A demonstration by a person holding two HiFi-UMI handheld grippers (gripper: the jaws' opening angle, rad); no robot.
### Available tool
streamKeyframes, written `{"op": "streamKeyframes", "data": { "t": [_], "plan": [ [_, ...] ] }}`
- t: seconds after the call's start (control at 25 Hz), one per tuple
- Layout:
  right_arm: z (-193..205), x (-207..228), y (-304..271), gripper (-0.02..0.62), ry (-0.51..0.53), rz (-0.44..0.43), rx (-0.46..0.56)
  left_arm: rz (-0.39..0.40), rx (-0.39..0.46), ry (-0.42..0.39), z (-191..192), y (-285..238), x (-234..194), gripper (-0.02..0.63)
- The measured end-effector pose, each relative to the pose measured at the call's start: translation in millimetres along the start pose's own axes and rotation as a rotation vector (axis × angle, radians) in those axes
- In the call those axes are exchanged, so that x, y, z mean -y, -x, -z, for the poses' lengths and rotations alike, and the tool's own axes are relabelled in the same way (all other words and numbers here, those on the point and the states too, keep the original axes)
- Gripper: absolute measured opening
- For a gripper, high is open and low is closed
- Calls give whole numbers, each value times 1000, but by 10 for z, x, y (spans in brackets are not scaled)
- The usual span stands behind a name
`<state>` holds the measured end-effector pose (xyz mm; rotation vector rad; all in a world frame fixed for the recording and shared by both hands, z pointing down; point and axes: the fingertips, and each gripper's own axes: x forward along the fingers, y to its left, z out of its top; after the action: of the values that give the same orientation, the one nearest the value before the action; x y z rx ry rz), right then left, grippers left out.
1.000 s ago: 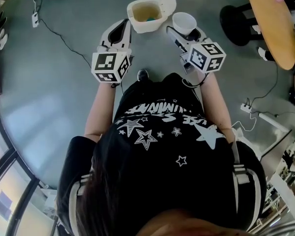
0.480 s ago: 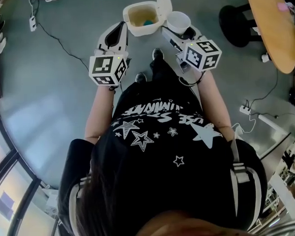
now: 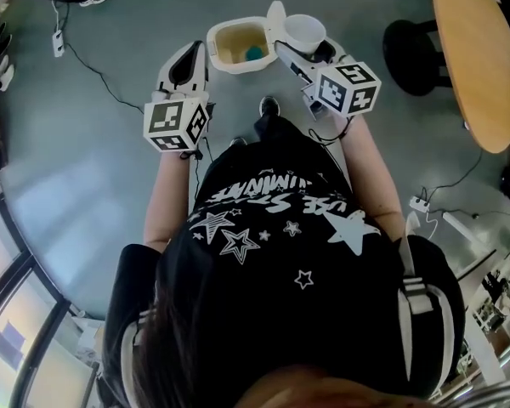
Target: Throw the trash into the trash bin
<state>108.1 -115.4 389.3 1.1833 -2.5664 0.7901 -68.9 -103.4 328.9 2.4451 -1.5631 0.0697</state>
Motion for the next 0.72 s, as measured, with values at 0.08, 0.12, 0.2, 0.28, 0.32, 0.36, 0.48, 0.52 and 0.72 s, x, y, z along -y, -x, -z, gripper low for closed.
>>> {"op": "streamKeyframes", "data": {
  "t": [0.08,0.12,0.2,0.28,0.32,0.36,0.48,0.52,0.72],
  "plan": [
    [-19,54,-80,331,-3,-16,-10,-16,-17,-11,16,-29,-46,11],
    [-25,70,-118,331,-4,-28,-13,-28,-26,-15,29,-39,-77,11],
    [-9,103,-167,331,-8,-52,-20,-52,-44,-19,64,-60,-114,11],
    [20,129,-208,331,-18,-73,-29,-64,-57,-26,78,-78,-126,11],
    [30,125,-235,331,-24,-82,-33,-67,-60,-34,69,-77,-134,11],
    [37,107,-261,331,-31,-92,-37,-70,-63,-41,55,-69,-143,11],
    [75,36,-308,331,-32,-130,-61,-97,-67,-47,30,-33,-153,11],
    [91,19,-322,331,-28,-140,-70,-107,-67,-43,34,-27,-157,11],
    [147,-79,-404,331,-13,-155,-104,-107,-77,-35,56,-10,-200,11]
  ]
}}
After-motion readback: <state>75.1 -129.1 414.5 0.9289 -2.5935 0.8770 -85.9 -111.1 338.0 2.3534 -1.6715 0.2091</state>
